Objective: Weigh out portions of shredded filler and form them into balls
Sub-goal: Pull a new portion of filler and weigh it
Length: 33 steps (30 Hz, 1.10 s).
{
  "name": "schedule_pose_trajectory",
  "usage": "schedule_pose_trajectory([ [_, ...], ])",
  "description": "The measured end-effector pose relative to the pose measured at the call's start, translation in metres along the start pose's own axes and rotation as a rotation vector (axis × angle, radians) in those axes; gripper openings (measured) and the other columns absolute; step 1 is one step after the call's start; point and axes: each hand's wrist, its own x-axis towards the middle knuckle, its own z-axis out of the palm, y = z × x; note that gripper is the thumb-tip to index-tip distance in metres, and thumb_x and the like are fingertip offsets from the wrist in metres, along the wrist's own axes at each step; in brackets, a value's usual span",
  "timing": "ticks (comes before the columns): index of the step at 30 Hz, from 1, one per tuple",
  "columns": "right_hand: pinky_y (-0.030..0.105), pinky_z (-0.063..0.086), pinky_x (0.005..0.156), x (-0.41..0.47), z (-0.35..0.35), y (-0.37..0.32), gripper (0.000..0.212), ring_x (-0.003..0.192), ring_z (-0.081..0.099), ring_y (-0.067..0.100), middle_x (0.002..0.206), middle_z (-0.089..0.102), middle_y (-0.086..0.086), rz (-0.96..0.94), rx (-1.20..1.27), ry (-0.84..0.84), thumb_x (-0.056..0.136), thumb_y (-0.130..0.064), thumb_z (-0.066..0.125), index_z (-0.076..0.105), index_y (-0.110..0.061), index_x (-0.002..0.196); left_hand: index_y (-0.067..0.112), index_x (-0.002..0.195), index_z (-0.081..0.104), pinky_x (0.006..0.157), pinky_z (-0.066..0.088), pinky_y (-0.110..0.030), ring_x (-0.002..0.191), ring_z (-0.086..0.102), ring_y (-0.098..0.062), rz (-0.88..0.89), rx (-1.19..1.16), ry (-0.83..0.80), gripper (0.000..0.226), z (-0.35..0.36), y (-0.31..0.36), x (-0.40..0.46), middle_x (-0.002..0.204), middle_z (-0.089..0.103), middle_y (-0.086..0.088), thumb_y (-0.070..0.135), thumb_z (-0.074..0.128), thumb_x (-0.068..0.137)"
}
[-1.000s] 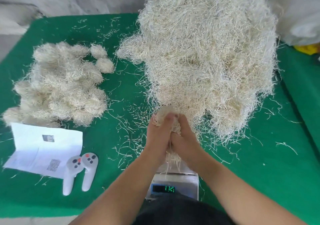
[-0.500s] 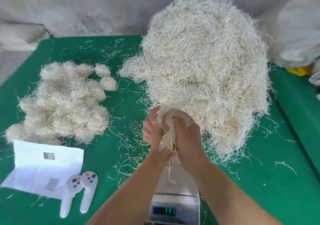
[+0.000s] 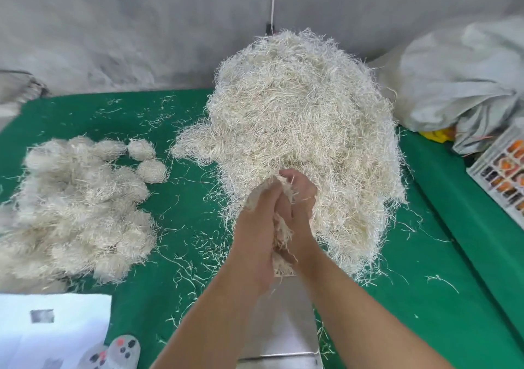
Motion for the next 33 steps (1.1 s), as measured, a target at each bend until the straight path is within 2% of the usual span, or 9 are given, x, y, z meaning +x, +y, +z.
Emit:
schedule_pose_trajectory([
  [3, 0.051, 0.039, 0.114, -0.001, -0.008, -0.001, 0.045, 0.134, 0.042, 0.018, 0.14, 0.04, -0.005, -0.105, -0.086, -0.129, 0.09, -0.067, 0.055, 0.048, -0.051, 0.131, 0.019, 0.076, 0.071, 0.075, 0.057, -0.04, 0.075, 0.074, -0.021, 0.044, -0.142, 0.026, 0.053, 0.003, 0.003, 0.003, 0.074, 0.067, -0.007, 0.07, 0.062, 0.088],
  [5, 0.052, 0.051, 0.107, -0.007, -0.015, 0.005, 0.066, 0.133, 0.054, 0.019, 0.146, 0.038, -0.009, -0.04, -0.026, -0.381, 0.089, -0.081, 0.052, 0.031, -0.055, 0.146, 0.012, 0.109, 0.076, 0.079, 0.06, -0.047, 0.089, 0.077, -0.033, -0.012, -0.401, 0.049, 0.067, 0.005, 0.006, 0.007, 0.092, 0.074, -0.017, 0.073, 0.063, 0.083],
  [9, 0.028, 0.059, 0.085, -0.013, -0.038, -0.006, 0.083, 0.112, 0.071, 0.006, 0.125, 0.066, -0.03, 0.266, 0.335, -0.41, 0.082, -0.084, 0.054, 0.035, -0.045, 0.153, 0.015, 0.093, 0.083, 0.068, 0.062, -0.04, 0.073, 0.076, -0.028, 0.065, -0.631, -0.044, 0.045, 0.014, 0.002, 0.017, 0.079, 0.073, -0.012, 0.057, 0.067, 0.089],
  [14, 0.047, 0.056, 0.097, -0.014, -0.047, -0.033, 0.044, 0.107, 0.074, 0.013, 0.113, 0.077, -0.002, 0.41, 0.401, -0.29, 0.094, -0.066, 0.052, 0.07, -0.034, 0.12, 0.034, 0.13, 0.066, 0.061, 0.06, -0.033, 0.081, 0.073, -0.018, 0.331, 0.139, 0.127, 0.032, 0.043, -0.019, 0.018, 0.091, 0.074, -0.008, 0.035, 0.042, 0.11],
  [16, 0.04, 0.057, 0.087, -0.009, -0.052, -0.044, 0.025, 0.098, 0.076, 0.015, 0.101, 0.078, -0.001, 0.364, 0.392, -0.201, 0.099, -0.047, 0.057, 0.073, -0.03, 0.107, 0.026, 0.122, 0.068, 0.081, 0.062, -0.045, 0.107, 0.071, -0.028, 0.335, 0.236, 0.153, 0.034, 0.043, -0.021, 0.015, 0.108, 0.072, -0.013, 0.04, 0.039, 0.11],
  [19, 0.042, 0.053, 0.076, -0.008, -0.053, -0.052, 0.017, 0.085, 0.071, 0.029, 0.087, 0.073, 0.014, 0.278, 0.336, -0.112, 0.097, -0.021, 0.059, 0.072, -0.014, 0.089, 0.055, 0.109, 0.069, 0.083, 0.056, -0.031, 0.097, 0.071, 0.004, 0.339, 0.327, -0.018, 0.04, 0.031, -0.014, 0.005, 0.105, 0.076, 0.002, 0.057, 0.03, 0.104],
  [23, 0.039, 0.06, 0.07, -0.015, -0.052, -0.066, 0.035, 0.079, 0.075, 0.032, 0.076, 0.069, 0.012, 0.313, 0.555, -0.152, 0.097, -0.041, 0.07, 0.073, -0.017, 0.07, 0.042, 0.136, 0.063, 0.103, 0.049, -0.045, 0.123, 0.067, -0.015, 0.201, -0.147, -0.232, 0.07, 0.017, -0.019, -0.008, 0.131, 0.071, 0.003, 0.075, 0.07, 0.075],
  [28, 0.022, 0.051, 0.05, -0.035, -0.028, -0.062, 0.042, 0.054, 0.066, 0.009, 0.057, 0.063, -0.007, 0.065, 0.28, -0.172, 0.105, -0.039, 0.06, 0.065, -0.025, 0.065, 0.028, 0.116, 0.077, 0.069, 0.06, -0.033, 0.097, 0.075, -0.019, -0.014, -0.349, -0.195, 0.069, 0.009, -0.014, -0.02, 0.108, 0.076, -0.004, 0.07, 0.084, 0.062],
  [33, 0.05, 0.04, 0.103, -0.035, -0.021, -0.032, 0.034, 0.118, 0.047, 0.015, 0.124, 0.046, -0.009, -0.384, -0.384, -0.092, 0.109, -0.04, 0.038, 0.05, -0.031, 0.139, 0.036, 0.11, 0.078, 0.065, 0.06, -0.029, 0.099, 0.076, -0.011, -0.016, -0.235, -0.109, 0.065, 0.0, -0.012, -0.024, 0.11, 0.079, 0.003, 0.081, 0.066, 0.065],
])
